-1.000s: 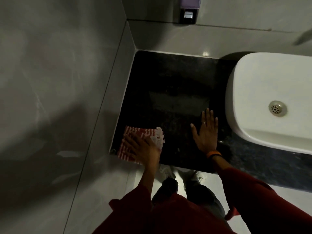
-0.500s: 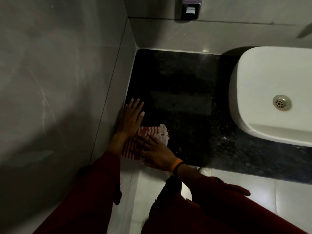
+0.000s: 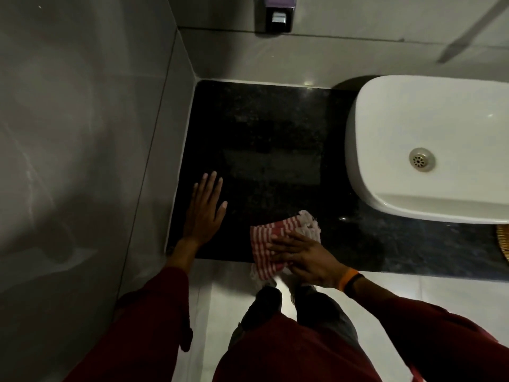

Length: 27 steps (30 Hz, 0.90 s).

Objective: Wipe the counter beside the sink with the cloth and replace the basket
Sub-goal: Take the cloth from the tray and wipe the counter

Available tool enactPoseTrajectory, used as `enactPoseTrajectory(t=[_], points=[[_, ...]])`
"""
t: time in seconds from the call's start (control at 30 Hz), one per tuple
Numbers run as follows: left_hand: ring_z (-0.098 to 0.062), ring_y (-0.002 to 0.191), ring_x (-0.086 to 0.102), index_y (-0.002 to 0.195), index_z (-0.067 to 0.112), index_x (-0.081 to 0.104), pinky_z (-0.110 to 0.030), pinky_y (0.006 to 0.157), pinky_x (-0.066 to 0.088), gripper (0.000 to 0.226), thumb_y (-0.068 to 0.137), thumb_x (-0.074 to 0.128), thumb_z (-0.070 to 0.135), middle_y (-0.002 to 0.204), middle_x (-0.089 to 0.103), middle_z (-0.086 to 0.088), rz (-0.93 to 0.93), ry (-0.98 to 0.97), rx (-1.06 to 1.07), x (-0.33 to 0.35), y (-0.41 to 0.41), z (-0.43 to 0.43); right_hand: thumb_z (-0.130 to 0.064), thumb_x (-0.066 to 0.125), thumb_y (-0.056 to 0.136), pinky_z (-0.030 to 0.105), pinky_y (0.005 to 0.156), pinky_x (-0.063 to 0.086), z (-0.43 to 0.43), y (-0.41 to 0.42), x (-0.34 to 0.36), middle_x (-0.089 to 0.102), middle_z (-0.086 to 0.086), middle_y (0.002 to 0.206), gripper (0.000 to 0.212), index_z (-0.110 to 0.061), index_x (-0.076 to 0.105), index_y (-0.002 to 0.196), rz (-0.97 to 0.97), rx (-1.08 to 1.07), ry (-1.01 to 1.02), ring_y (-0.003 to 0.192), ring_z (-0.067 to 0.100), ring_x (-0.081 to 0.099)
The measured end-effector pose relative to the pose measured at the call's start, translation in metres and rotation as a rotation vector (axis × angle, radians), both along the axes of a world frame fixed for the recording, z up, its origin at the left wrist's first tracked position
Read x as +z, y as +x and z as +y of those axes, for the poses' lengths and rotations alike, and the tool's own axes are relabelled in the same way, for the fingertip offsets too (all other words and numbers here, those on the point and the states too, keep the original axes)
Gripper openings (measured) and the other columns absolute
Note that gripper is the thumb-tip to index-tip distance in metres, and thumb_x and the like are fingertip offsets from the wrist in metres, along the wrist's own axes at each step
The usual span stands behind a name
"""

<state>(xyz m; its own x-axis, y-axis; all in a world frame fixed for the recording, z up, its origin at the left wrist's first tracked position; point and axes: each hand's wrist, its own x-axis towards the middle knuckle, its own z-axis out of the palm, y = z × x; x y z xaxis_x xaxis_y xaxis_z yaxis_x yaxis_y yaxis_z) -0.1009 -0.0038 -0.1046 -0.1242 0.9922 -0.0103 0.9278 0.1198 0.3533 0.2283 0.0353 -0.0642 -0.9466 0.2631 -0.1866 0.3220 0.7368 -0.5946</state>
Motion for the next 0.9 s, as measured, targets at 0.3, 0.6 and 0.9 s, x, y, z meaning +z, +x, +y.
enactPoseTrajectory(t=[0.3, 0.6, 0.9], points=[[-0.016, 0.143, 0.04, 0.138, 0.022, 0.054, -0.031, 0.117, 0.032, 0.048, 0.101, 0.033, 0.043, 0.15, 0.049, -0.001, -0.723, -0.065, 0.126, 0.023, 0.068, -0.007, -0.018, 0.061, 0.08, 0.043, 0.084, 0.054, 0.037, -0.009, 0.059, 0.071, 0.011, 0.09, 0.019, -0.011, 0.074, 0.092, 0.011, -0.838, -1.197, 0.089, 0.03, 0.065], [-0.022, 0.094, 0.068, 0.105, 0.024, 0.069, -0.03, 0.068, 0.053, 0.018, 0.09, 0.066, 0.034, 0.113, 0.072, -0.007, -1.098, -0.277, 0.633, 0.047, 0.093, 0.058, -0.059, 0.058, 0.088, 0.039, 0.088, 0.057, 0.132, -0.044, 0.042, 0.077, 0.017, 0.104, 0.063, -0.002, 0.074, 0.109, 0.183, -1.198, -1.501, 0.096, 0.03, 0.074], [-0.028, 0.099, 0.067, 0.115, 0.005, 0.061, -0.03, 0.069, 0.053, 0.02, 0.098, 0.053, 0.011, 0.113, 0.068, -0.015, -0.899, -0.023, 0.687, 0.045, 0.071, 0.135, 0.007, 0.058, 0.091, 0.056, 0.104, 0.05, 0.162, -0.08, 0.025, 0.066, 0.028, 0.124, 0.031, 0.006, 0.063, 0.122, 0.277, -1.356, -0.683, 0.118, 0.041, 0.063]])
